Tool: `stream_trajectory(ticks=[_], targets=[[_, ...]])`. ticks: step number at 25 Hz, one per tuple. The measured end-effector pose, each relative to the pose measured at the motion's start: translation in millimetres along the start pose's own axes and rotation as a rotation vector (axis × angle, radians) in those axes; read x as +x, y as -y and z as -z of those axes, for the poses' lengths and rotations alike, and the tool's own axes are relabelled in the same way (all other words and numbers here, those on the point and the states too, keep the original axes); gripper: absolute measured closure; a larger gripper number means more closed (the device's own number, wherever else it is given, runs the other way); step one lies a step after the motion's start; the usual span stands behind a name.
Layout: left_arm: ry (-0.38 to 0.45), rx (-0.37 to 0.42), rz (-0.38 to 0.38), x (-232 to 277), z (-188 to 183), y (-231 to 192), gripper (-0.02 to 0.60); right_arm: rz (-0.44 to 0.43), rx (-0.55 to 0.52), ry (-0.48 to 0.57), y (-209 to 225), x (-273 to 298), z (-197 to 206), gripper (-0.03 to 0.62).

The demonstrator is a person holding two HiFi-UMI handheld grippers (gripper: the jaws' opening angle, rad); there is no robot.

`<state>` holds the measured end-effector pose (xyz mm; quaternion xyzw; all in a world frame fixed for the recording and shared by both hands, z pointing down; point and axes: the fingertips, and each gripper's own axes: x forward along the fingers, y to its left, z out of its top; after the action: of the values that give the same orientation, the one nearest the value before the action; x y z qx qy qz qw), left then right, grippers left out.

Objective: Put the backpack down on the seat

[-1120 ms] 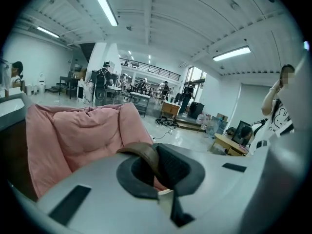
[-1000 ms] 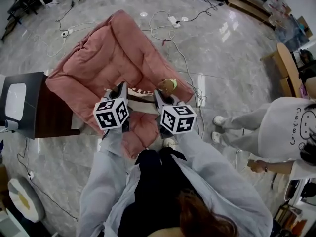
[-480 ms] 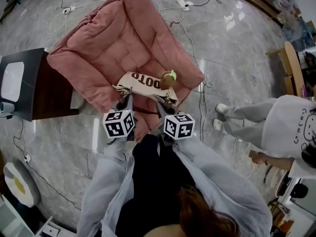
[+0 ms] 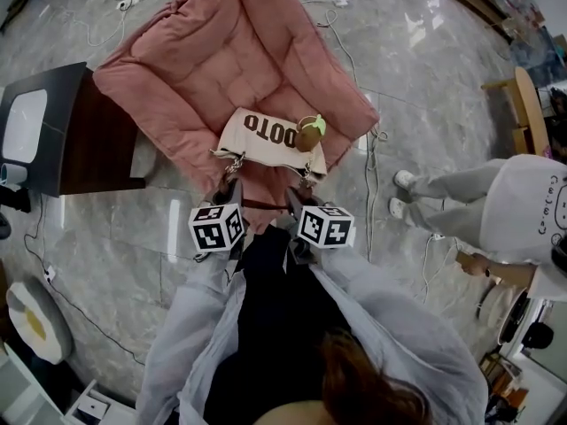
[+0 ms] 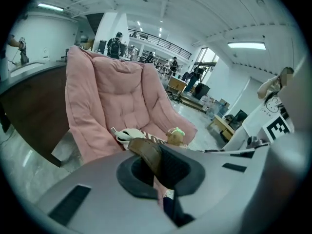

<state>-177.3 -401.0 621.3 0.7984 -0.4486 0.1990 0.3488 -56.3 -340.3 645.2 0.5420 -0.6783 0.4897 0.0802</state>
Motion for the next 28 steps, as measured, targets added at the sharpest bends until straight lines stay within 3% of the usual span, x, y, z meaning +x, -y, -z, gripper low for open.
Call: stream_trajectory(ticks=[5, 10, 15, 24, 25, 27, 28], targets=[[-0.080, 0.088, 0.004, -15.2, 41.8, -15.7, 0.569, 0.001, 0.055, -0.072, -4.7, 5.1, 53.2, 0.585], [-0.165, 0.080, -0.009, -24.7, 82.5, -34.2, 0.569, 0.027, 0.198, -0.131, -2.0, 10.4, 94.9, 0.585], [-0.269, 0.101, -0.034, -21.3, 122.5, -51.4, 0.568, 0.084, 0.199, -0.192, 1.7, 20.6, 125.0, 0.585], [-0.303, 0.100, -0.021, -9.4, 148.4, -58.2, 0.568, 0.163, 0.298, -0.269, 19.9, 29.4, 161.1, 0.583], [-0.295, 0.103, -0.014, -8.0, 148.9, -58.0, 0.566, 0.161, 0.305, -0.272, 20.4, 30.0, 162.8, 0.555], [-0.287, 0.103, 0.000, -6.0, 149.4, -57.6, 0.564, 0.137, 0.331, -0.271, 18.9, 32.0, 164.2, 0.422], [-0.292, 0.096, 0.015, -5.4, 150.5, -56.6, 0.505, 0.123, 0.347, -0.267, 17.2, 32.8, 164.4, 0.357]])
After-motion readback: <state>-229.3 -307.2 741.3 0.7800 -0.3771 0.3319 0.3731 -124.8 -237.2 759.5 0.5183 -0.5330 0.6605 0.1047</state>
